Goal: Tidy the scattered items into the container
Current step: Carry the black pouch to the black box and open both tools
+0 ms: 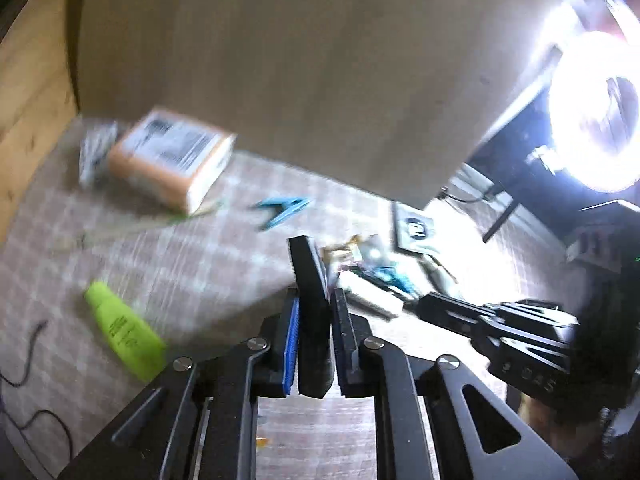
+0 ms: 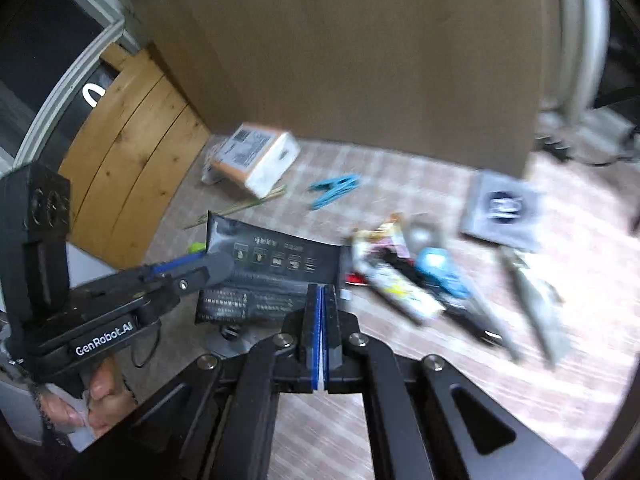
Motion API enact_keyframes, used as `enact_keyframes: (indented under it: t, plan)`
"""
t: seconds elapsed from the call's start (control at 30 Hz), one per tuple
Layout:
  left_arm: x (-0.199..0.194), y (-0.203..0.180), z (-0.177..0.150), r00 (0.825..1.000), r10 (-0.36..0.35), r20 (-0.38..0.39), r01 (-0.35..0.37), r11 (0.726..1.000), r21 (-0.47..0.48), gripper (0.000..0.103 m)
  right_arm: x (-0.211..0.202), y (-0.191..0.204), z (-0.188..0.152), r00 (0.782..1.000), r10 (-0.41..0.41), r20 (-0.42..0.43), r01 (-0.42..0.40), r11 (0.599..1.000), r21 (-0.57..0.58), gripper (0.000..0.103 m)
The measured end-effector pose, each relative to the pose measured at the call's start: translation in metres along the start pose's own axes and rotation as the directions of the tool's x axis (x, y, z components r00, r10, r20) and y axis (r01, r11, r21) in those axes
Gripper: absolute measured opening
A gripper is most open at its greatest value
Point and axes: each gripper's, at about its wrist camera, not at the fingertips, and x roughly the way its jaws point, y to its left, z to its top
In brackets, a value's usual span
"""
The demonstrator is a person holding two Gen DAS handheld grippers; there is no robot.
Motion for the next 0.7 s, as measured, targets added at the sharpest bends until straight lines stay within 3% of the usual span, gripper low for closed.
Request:
enact_keyframes:
  t: [0.07, 0.3, 0.57, 0.7]
  plan:
    - [-0.006, -0.009, -0.002, 1.0, -0.017, -0.011, 0.017, 1.0, 0.017, 0.011, -0.025, -0.011, -0.009, 0.999, -0.007, 0.036, 0.006, 1.0, 0.025, 0.001]
    - [-0.026, -0.038, -0.012, 0.999, 0.042, 0.005, -0.042, 0.997, 0.068, 0.004, -0.097, -0.058, -0.058, 0.986, -0.106, 0.127, 0.092, 0.989, 0.113, 0.001]
    - [-0.052, -0.056, -0.028, 0.999, 0.01, 0.031, -0.013, 0.996, 0.093, 0.004, -0.163, -0.117, -0.111, 0.969, -0.176, 0.176, 0.131, 0.962, 0.24, 0.001]
    - [-0.07, -0.083, -0.036, 0.998, -0.048, 0.042, 0.042, 0.992, 0.12, 0.004, -0.191, -0.137, -0.132, 0.96, -0.198, 0.199, 0.137, 0.949, 0.284, 0.001]
